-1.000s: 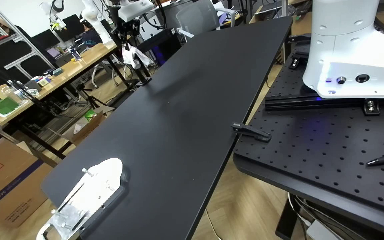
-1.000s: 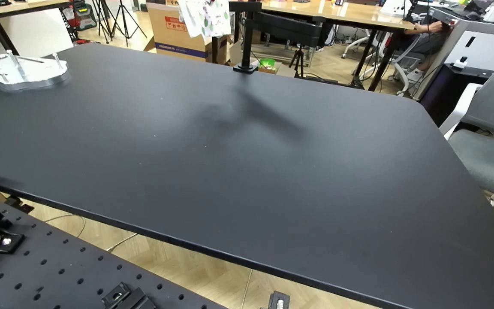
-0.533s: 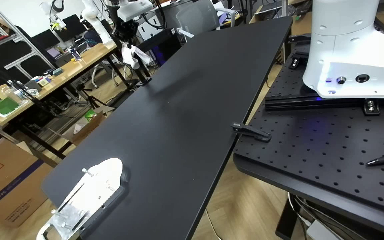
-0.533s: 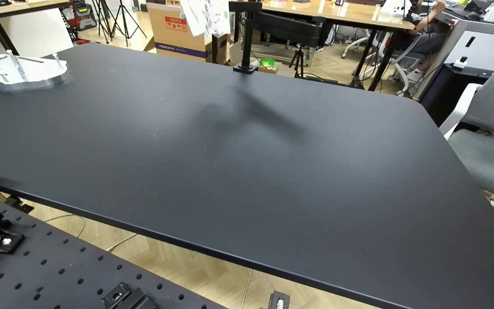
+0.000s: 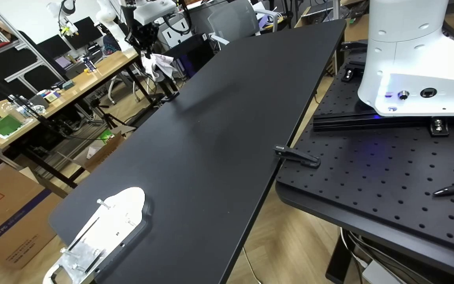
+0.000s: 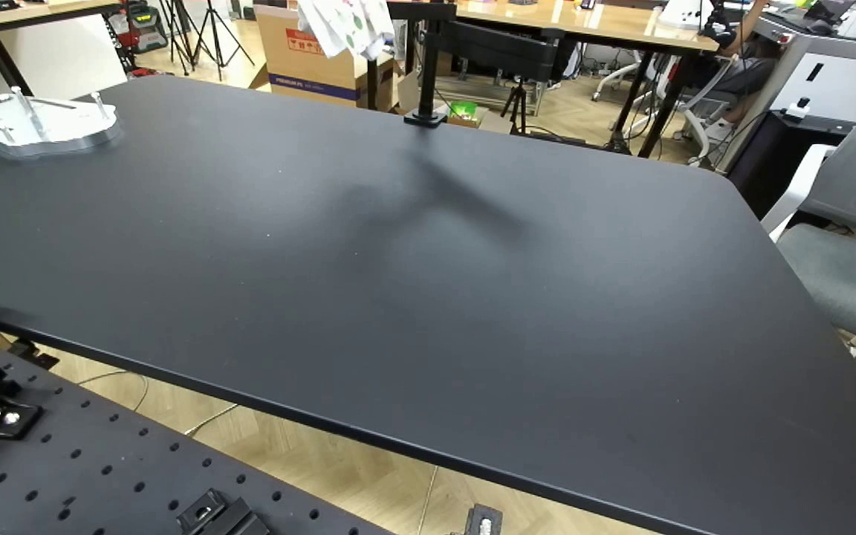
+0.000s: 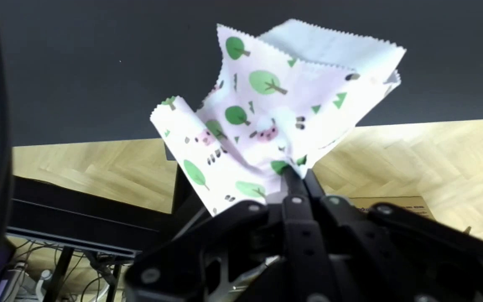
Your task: Hang the white cloth on the extended black object, take it down, and hang it again
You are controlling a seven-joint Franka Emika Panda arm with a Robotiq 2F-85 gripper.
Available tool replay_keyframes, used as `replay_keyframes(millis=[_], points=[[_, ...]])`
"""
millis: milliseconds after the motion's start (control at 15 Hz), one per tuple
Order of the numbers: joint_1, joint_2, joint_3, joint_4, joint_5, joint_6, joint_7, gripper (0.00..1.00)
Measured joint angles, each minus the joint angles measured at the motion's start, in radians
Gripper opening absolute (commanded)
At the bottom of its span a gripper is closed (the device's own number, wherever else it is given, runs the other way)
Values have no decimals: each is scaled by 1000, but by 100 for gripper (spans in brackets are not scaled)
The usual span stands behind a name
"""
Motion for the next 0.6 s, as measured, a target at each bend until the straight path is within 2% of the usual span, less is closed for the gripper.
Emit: replay_keyframes(millis=[600], points=[[68,-224,85,-199,16,-72,-21,1]])
